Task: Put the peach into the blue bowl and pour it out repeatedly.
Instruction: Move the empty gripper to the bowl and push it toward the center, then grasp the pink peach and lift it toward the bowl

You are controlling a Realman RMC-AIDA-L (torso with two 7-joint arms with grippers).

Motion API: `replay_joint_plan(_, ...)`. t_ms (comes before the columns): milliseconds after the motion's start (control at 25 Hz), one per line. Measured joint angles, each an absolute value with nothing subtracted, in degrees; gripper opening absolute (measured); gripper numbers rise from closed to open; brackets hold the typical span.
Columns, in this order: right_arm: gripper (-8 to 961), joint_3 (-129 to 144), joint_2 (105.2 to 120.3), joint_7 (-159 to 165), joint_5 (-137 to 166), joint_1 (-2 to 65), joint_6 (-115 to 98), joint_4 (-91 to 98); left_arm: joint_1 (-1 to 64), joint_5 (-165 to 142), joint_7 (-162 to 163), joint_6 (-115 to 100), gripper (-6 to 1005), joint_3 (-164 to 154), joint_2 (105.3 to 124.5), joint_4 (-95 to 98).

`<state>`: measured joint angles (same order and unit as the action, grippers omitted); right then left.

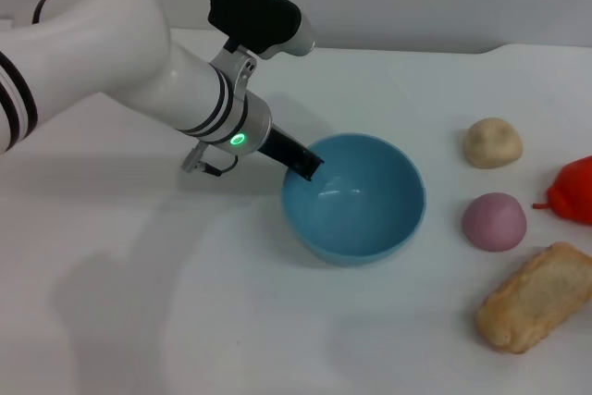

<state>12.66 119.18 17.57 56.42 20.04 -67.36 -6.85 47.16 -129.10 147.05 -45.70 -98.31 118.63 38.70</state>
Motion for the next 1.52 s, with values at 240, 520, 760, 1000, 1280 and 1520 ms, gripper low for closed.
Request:
replay_joint_plan(240,787,12.7,119.15,17.6,56.4,20.0,-67.4,-6.9,47.6,-130.1,148.6,-48.9,1,-97.6,117.98,43.2)
replay_joint_plan(520,788,13.2,119.08,18.0,63.6,20.1,-67.7,-6.9,51.7,-142.4,153.9,-54.1,-2,-96.4,117.99,46.8)
replay_joint_plan(760,788,13.4,118.54,18.8,72.5,22.1,-67.8,-4.7,55.4,-145.6,158.1,-59.8,-2,-92.3,118.05,47.0)
replay_joint_plan(1000,788,17.0,118.46,40.8,86.0,26.0,-66.6,8.0,55.4,-145.3,158.8,-61.1,-2,-89.8,118.13,45.8)
replay_joint_plan(1280,788,26.9,118.85,83.4,109.7,28.2,-64.3,33.4,54.6,-145.5,159.0,-61.7,-2,-87.9,118.10,45.4)
replay_joint_plan(1520,787,29.2,118.77,114.2,130.2,28.6,-75.1,53.8,54.0,-145.7,159.2,-60.9,-2,-87.9,118.20,44.8)
